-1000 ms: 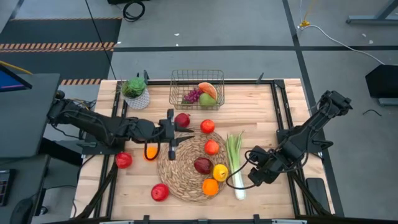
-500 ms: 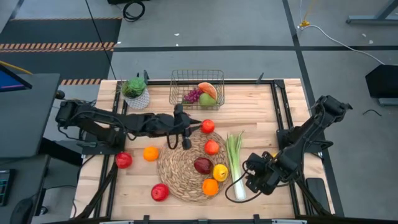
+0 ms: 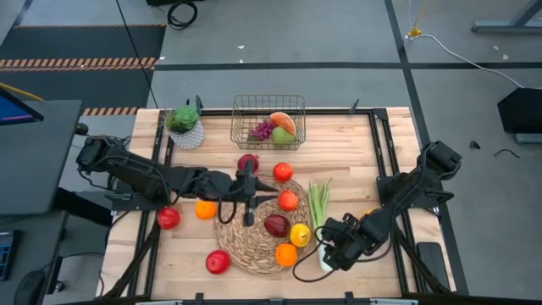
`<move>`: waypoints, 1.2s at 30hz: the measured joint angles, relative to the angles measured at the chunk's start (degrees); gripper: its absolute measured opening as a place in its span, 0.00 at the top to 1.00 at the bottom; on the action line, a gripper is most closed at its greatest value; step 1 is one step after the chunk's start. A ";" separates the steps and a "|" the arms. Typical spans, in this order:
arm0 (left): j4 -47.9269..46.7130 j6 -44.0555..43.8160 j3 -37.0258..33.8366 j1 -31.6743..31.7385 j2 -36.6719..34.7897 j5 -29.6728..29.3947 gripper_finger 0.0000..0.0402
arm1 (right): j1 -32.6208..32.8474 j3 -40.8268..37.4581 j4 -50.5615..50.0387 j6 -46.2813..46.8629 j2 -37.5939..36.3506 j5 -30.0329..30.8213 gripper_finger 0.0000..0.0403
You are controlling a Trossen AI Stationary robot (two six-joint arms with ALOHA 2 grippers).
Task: Build produce basket
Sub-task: Put the celery into the wire basket
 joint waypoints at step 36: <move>0.43 -4.04 0.00 -1.90 0.00 -1.26 0.85 | -4.43 2.86 -26.61 -3.84 -3.68 -2.82 0.44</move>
